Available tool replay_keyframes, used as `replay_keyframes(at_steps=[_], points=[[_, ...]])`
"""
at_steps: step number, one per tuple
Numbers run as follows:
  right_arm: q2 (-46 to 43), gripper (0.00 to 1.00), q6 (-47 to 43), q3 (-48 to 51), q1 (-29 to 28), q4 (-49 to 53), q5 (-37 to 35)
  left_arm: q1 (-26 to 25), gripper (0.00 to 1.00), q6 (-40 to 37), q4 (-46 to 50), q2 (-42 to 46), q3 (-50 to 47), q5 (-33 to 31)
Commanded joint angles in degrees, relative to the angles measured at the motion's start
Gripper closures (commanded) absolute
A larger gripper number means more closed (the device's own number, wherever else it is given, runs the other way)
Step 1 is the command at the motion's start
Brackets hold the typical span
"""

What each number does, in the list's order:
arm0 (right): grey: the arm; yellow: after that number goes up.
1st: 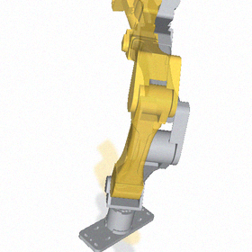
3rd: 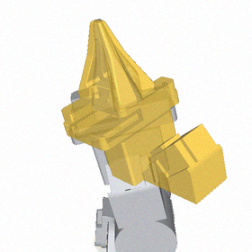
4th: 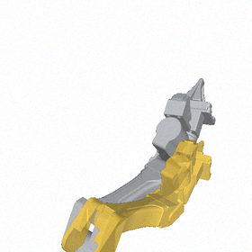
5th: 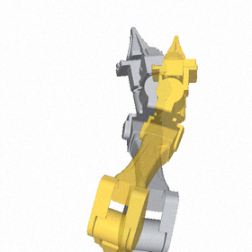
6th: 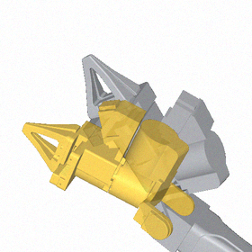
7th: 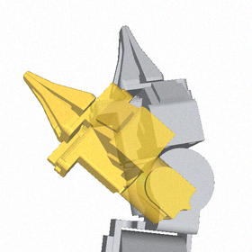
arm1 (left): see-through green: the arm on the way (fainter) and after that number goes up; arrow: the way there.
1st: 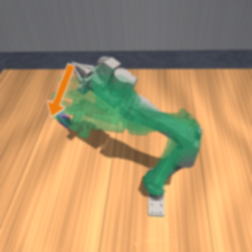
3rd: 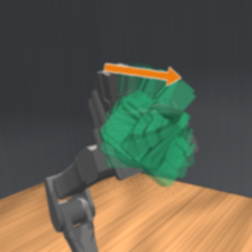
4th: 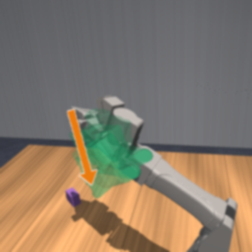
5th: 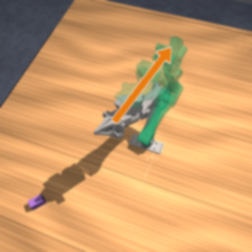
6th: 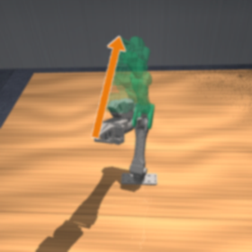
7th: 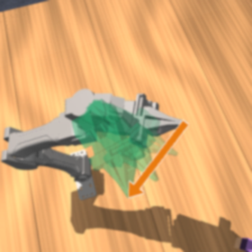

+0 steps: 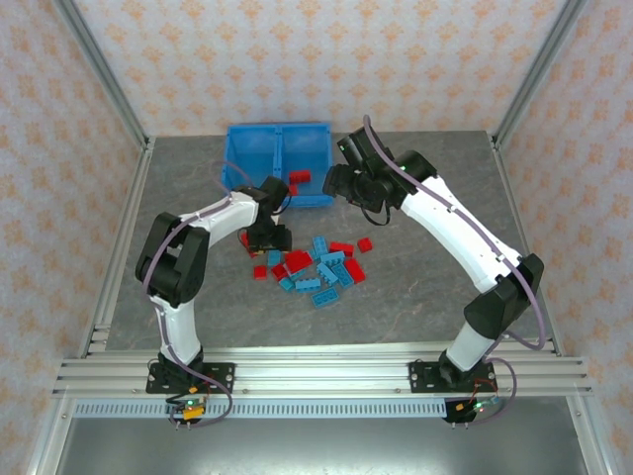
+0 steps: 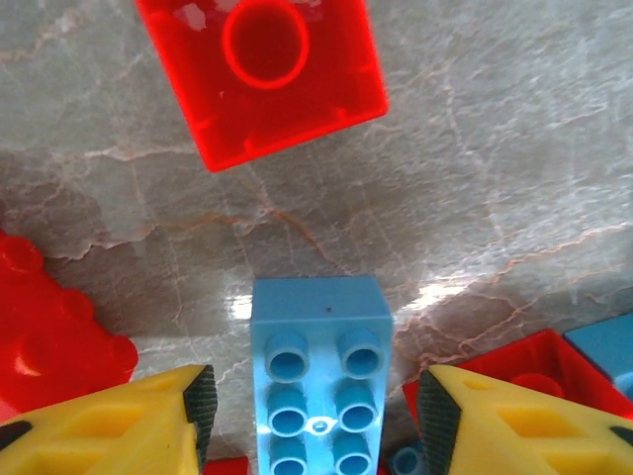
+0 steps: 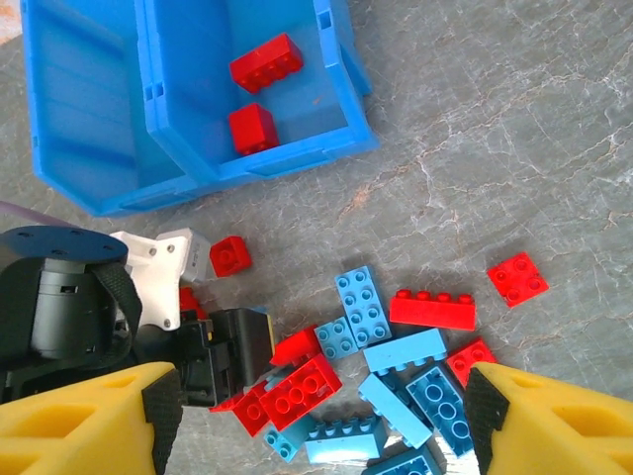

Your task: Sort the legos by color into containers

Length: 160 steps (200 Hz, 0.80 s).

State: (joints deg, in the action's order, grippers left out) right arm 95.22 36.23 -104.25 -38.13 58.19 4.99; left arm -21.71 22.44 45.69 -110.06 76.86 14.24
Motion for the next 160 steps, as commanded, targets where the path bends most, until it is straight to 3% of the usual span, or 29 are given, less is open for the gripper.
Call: replay_keyframes(at_steps=[1, 27, 85, 122, 160], points=[[0.66, 0.23, 0.22, -4.56, 0.25, 2.51, 0.49, 0.01, 0.47, -1.27, 2.47, -3.01, 0.20, -1.17], [2.50, 0.23, -0.99, -8.87, 0.25, 5.50, 2.27, 0.01, 0.59, -1.10, 2.38, -3.15, -0.64, -1.54], [4.17, 0.23, -2.72, -14.39, 0.25, 9.57, 6.49, 0.09, 0.67, -1.47, 3.97, 0.28, 1.15, -1.71], [3.14, 0.23, -4.69, -12.31, 0.25, 8.24, 12.96, 2.11, 0.70, -1.77, 7.22, 7.66, 8.31, -4.48], [4.25, 0.23, -4.24, -12.56, 0.25, 9.57, 18.51, 5.92, 0.73, -4.38, 10.06, 7.49, 21.10, -8.15]])
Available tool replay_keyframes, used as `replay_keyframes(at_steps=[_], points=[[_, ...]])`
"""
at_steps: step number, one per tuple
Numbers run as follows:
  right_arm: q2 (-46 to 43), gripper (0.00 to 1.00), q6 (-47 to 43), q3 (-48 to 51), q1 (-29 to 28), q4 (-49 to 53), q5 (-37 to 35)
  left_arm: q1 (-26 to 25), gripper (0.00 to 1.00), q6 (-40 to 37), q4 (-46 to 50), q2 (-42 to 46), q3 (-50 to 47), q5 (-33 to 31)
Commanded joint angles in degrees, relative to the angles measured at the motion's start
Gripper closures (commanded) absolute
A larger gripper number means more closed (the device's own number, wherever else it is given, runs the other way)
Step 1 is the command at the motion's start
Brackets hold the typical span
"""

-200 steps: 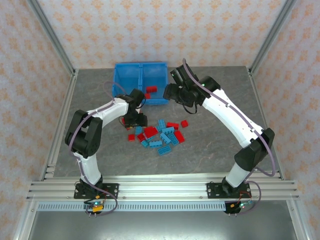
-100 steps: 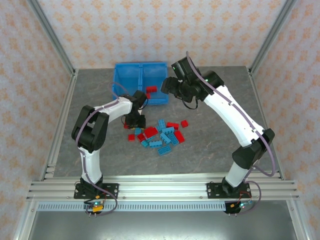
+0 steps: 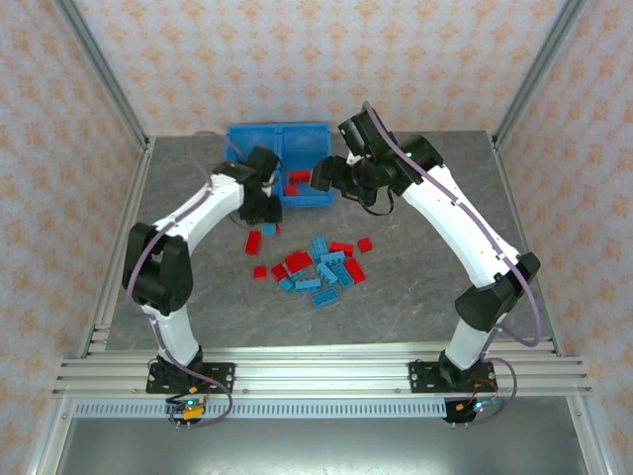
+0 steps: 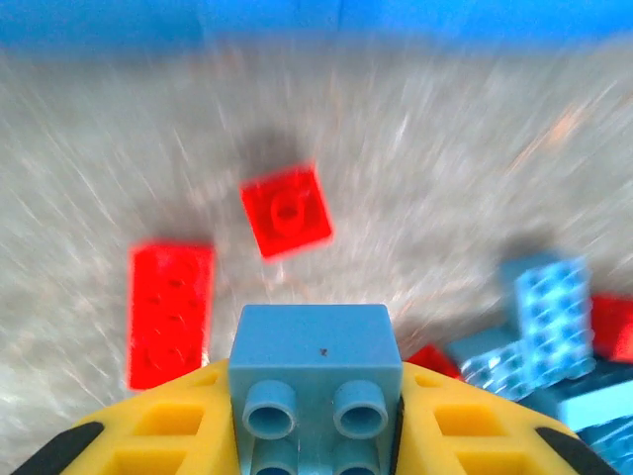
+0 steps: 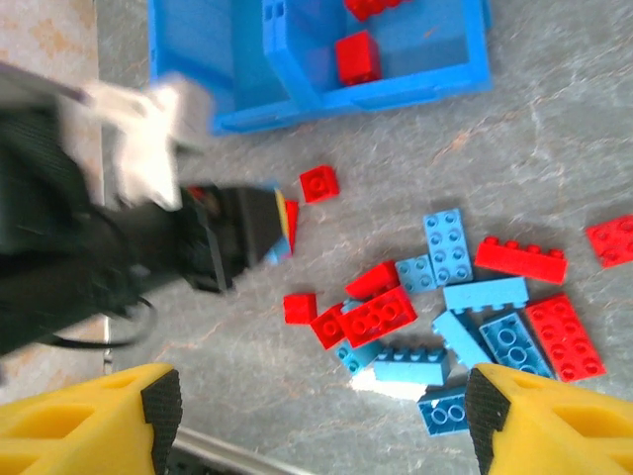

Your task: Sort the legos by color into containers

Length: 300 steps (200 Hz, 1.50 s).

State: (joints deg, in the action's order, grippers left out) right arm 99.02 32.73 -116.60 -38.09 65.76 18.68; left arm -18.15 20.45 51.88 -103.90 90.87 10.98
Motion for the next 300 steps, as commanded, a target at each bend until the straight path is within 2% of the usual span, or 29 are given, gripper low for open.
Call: replay_keyframes(at_steps=[1, 36, 87, 125, 149, 175, 183, 207, 236, 270, 300], points=[[0.46, 0.23, -0.70, -0.21, 0.20, 2.01, 4.94, 2.43, 0.73, -2.41, 3.90, 1.24, 7.33, -5.04], [1.90, 0.23, 0.02, -1.82, 0.20, 4.03, 5.26, 5.63, 0.73, -3.15, 3.15, -5.09, 17.23, -9.02], [1.51, 0.23, -0.04, -3.26, 0.07, 8.47, 5.78, 8.45, 0.72, -1.38, 4.40, -23.24, 34.11, -11.07], [-2.02, 0.23, 1.92, 0.07, -0.33, 7.91, 4.65, 9.06, 0.68, -1.71, 2.81, -30.36, 39.19, -10.65], [-3.12, 0.23, 2.43, 0.80, -0.56, 8.66, 4.14, 9.05, 0.59, -1.61, 1.85, -31.54, 39.65, -9.02], [-3.66, 0.23, 3.25, 2.31, -0.92, 7.86, 3.43, 9.06, 0.38, -2.66, 1.78, -30.48, 39.48, -7.66], [-3.73, 0.23, 3.61, 2.83, -1.03, 7.11, 3.59, 9.02, 0.34, -3.57, 1.89, -29.75, 39.47, -7.39], [-3.20, 0.23, 3.72, 3.45, -1.29, 5.85, 2.91, 9.15, 0.34, -5.01, 3.43, -25.79, 39.08, -7.02], [-3.22, 0.22, 4.54, 6.60, -1.31, 4.45, -2.44, 8.96, 0.34, -5.54, 4.65, -15.82, 34.62, -2.73], [-0.11, 0.22, 3.65, 8.29, -1.92, 1.35, -1.92, 7.63, 0.32, -8.64, 3.15, 2.61, 20.11, 0.87], [7.67, 0.22, -0.10, 4.23, -4.65, -0.86, -0.69, 6.57, 0.24, -9.38, -0.73, 21.55, 1.92, 1.15]])
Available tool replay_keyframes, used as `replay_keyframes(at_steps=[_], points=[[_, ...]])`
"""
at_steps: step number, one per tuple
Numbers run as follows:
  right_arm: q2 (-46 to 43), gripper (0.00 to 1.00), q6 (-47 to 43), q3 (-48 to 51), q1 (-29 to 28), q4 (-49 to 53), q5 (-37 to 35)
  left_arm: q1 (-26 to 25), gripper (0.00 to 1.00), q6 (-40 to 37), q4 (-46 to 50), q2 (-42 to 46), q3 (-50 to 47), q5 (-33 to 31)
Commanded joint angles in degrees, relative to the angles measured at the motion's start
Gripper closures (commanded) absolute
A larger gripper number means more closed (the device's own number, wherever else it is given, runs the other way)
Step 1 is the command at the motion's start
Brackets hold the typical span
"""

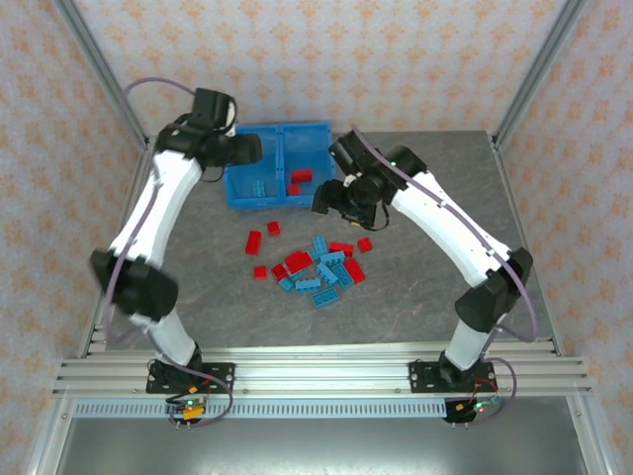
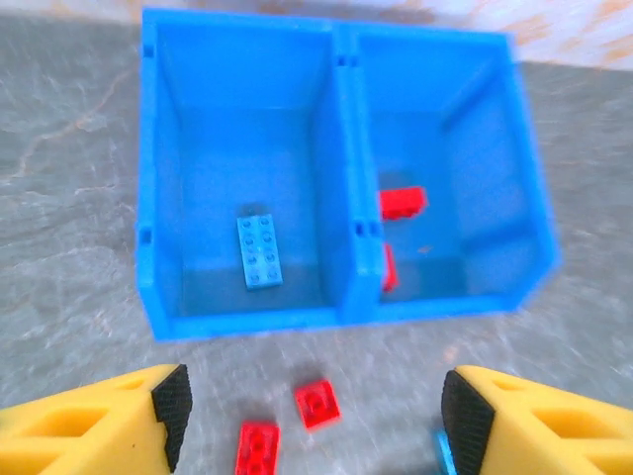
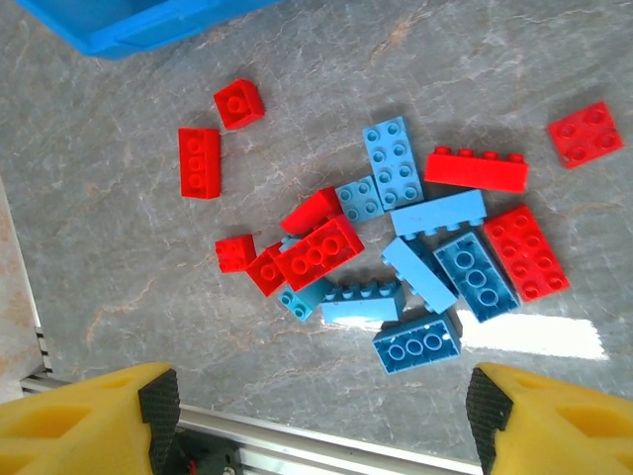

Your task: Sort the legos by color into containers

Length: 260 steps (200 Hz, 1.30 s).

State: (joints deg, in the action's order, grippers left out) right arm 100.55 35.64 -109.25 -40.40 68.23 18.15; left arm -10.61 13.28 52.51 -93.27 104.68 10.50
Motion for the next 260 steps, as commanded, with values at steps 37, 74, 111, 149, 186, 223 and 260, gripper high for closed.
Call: replay_keyframes(at_steps=[37, 74, 111, 149, 186, 223, 260], points=[[19.71, 0.22, -7.88, -13.82, -4.04, -3.10, 0.76, -3.89, 0.08, -5.83, -0.21, 31.98, -31.59, 1.37], [30.16, 0.22, -10.87, -21.41, -4.25, -5.02, 0.48, -5.23, 0.00, -8.73, 4.87, 46.17, -41.76, 5.24], [36.10, 0.23, -13.61, -22.72, -4.61, -9.83, -0.76, -5.82, 0.00, -9.98, 6.22, 53.02, -40.97, 4.48], [40.13, 0.28, -14.79, -22.96, -4.75, -15.57, -1.50, -5.82, 0.00, -14.21, 9.46, 52.14, -38.36, 4.62], [43.03, 0.35, -13.56, -23.45, -5.21, -19.07, -0.52, -5.82, 0.00, -19.77, 11.71, 50.21, -35.49, 4.90], [44.68, 0.36, -12.75, -23.66, -5.56, -21.48, 0.54, -5.91, 0.00, -20.33, 9.94, 50.44, -36.95, 5.29], [47.09, 0.48, -12.17, -24.81, -5.56, -20.39, -3.07, -5.85, 0.00, -19.35, 8.85, 50.50, -38.39, 6.67]])
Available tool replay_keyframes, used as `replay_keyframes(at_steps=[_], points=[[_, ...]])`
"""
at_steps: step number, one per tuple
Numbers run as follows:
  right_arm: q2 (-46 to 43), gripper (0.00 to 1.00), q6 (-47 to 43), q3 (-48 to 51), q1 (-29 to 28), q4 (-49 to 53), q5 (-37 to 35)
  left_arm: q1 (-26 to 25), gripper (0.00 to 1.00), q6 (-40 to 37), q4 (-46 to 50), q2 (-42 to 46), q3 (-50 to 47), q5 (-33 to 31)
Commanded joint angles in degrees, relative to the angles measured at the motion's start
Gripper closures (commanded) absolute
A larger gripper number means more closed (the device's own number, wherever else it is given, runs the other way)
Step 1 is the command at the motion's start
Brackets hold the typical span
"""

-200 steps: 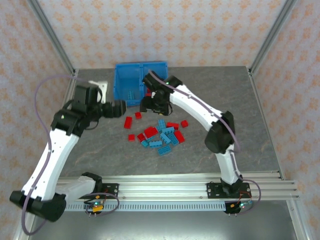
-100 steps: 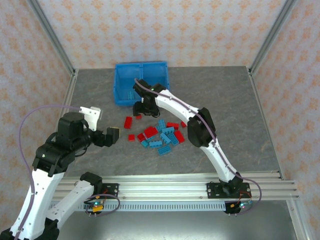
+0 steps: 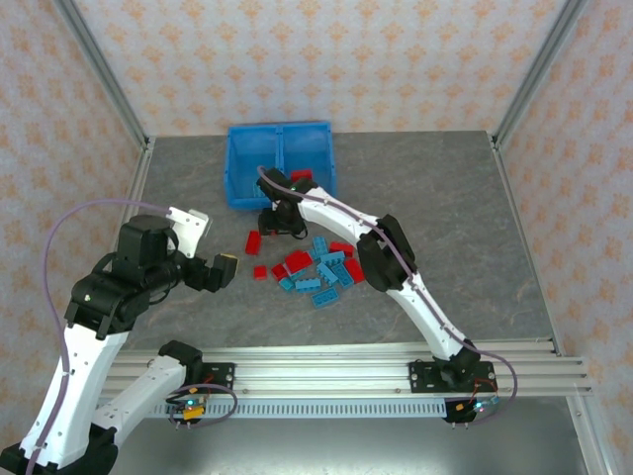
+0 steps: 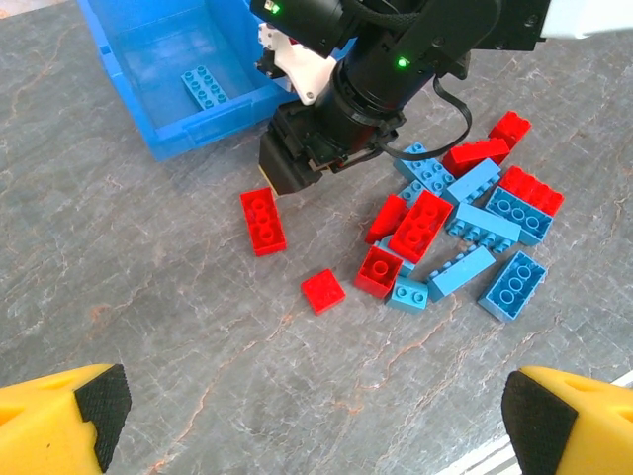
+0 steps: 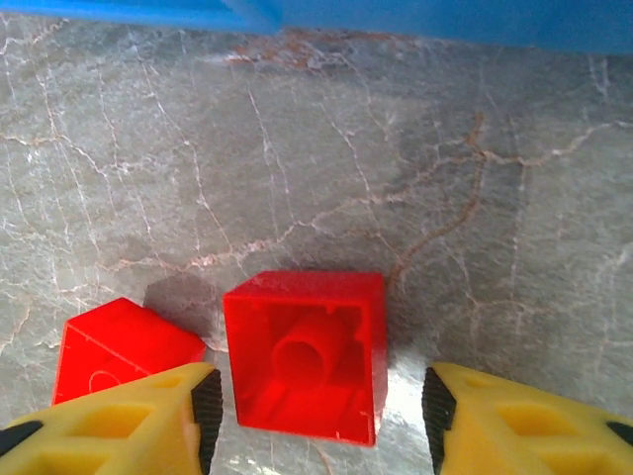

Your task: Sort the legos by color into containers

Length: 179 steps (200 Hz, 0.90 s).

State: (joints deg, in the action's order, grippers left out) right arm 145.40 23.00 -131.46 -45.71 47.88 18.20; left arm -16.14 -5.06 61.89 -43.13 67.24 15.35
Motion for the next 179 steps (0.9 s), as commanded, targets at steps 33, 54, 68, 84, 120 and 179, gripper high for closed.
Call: replay_keyframes(at_steps=[33, 54, 68, 84, 120, 179], points=[[3.61, 0.57, 0.31, -3.02, -0.34, 1.41, -5.08, -0.32, 0.00, -1.69, -1.23, 0.41, -1.58, 1.88], [3.22, 0.64, 0.33, -4.20, -0.34, 2.45, -4.96, -0.33, 0.00, -2.49, -1.71, 0.51, -1.92, 1.71], [1.82, 0.66, 0.14, -4.41, -0.34, 2.93, -4.92, -0.30, 0.00, -2.56, -2.33, 0.55, -2.19, 1.81], [-1.58, 0.67, 0.28, -2.61, -0.34, 2.97, -4.90, -0.34, 0.00, -2.67, -2.96, 0.81, -2.29, 2.45], [-15.18, 0.68, 2.38, 9.61, -0.32, -2.29, -7.13, -0.30, 0.00, -4.94, -3.59, 1.94, -2.79, 8.12], [-25.86, 0.67, 0.74, 11.80, -0.38, -2.36, -21.17, -0.62, 0.00, -6.11, -7.21, 0.74, -3.59, 15.27]])
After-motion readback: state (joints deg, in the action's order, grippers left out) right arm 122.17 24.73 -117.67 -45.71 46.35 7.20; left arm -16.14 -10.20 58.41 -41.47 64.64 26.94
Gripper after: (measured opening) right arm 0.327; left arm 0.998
